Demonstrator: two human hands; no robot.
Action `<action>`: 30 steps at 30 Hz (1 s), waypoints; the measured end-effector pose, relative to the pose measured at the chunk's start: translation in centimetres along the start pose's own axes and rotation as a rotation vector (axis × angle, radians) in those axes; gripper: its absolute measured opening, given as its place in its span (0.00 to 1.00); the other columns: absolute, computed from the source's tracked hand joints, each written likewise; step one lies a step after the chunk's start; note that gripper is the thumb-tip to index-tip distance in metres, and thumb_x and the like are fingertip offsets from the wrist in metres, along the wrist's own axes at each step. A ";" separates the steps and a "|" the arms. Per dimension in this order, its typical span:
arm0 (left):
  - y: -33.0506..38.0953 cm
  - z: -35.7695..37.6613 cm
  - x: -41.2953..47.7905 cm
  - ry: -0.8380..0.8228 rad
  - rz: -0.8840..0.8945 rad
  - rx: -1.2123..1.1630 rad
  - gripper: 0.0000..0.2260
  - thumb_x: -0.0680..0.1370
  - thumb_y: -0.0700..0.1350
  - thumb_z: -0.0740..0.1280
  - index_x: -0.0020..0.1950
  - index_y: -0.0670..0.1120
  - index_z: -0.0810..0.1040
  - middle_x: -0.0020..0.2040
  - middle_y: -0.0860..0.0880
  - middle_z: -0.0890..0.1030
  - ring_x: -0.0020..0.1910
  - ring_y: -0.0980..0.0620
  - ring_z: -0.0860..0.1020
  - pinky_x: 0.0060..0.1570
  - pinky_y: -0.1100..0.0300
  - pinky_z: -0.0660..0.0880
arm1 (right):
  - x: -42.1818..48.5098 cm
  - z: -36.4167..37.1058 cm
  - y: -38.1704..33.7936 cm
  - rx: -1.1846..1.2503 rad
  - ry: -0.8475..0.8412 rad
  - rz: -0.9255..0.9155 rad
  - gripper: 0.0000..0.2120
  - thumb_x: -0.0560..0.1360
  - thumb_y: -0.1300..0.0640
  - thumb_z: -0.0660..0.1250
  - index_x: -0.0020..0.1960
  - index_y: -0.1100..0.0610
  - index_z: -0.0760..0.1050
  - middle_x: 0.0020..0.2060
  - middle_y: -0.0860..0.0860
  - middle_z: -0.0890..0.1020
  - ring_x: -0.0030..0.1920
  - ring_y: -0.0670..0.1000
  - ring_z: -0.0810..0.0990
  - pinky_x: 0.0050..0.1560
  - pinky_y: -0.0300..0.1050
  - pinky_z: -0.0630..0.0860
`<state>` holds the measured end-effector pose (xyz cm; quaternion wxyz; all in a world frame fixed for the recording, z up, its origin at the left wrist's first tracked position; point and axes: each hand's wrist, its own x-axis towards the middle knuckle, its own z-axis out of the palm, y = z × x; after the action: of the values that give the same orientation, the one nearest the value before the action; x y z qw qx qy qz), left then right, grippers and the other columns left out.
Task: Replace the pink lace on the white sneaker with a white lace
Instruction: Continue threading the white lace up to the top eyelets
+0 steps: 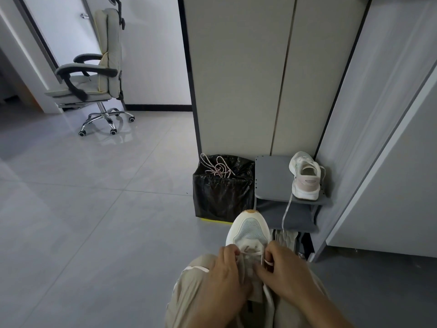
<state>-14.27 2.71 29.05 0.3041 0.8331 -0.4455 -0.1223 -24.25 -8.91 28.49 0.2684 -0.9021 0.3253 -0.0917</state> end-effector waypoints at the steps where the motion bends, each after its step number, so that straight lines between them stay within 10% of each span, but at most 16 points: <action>1: 0.3 -0.5 -0.3 0.037 -0.004 0.029 0.12 0.77 0.51 0.62 0.52 0.52 0.58 0.41 0.58 0.65 0.39 0.59 0.68 0.42 0.74 0.67 | 0.0 0.0 -0.1 -0.004 0.010 0.014 0.15 0.70 0.47 0.65 0.36 0.47 0.58 0.33 0.45 0.71 0.34 0.42 0.68 0.34 0.36 0.65; 5: -1.0 -1.0 -1.4 0.201 0.030 0.079 0.07 0.73 0.55 0.60 0.43 0.58 0.62 0.33 0.58 0.67 0.30 0.59 0.69 0.27 0.67 0.66 | -0.6 -0.3 0.2 0.077 0.070 0.037 0.11 0.70 0.52 0.67 0.38 0.50 0.63 0.34 0.46 0.71 0.33 0.43 0.69 0.33 0.35 0.65; 14: -1.0 -0.4 -1.2 0.222 0.184 -0.002 0.17 0.59 0.42 0.80 0.37 0.49 0.73 0.33 0.67 0.58 0.39 0.78 0.66 0.31 0.86 0.56 | -1.1 -0.8 0.3 0.149 0.050 -0.077 0.07 0.74 0.49 0.65 0.41 0.49 0.69 0.29 0.46 0.74 0.34 0.42 0.74 0.34 0.35 0.68; 22: -2.2 0.3 -1.5 0.280 0.055 -0.166 0.07 0.75 0.44 0.67 0.52 0.49 0.78 0.43 0.61 0.74 0.53 0.73 0.68 0.45 0.80 0.65 | -0.6 -3.9 0.8 -0.024 -0.175 0.027 0.10 0.76 0.49 0.62 0.37 0.47 0.69 0.38 0.45 0.72 0.37 0.42 0.71 0.39 0.35 0.67; 30: -4.2 0.6 -1.6 0.315 0.208 -0.007 0.05 0.71 0.49 0.64 0.45 0.58 0.75 0.46 0.62 0.75 0.46 0.69 0.71 0.43 0.76 0.65 | -1.7 -4.8 0.5 0.160 0.001 -0.063 0.12 0.74 0.59 0.67 0.40 0.43 0.71 0.39 0.42 0.79 0.44 0.38 0.76 0.42 0.33 0.73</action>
<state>-12.69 5.46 25.89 0.3838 0.7903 -0.4758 0.0403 -27.48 -10.16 32.29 0.3367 -0.8875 0.2883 -0.1262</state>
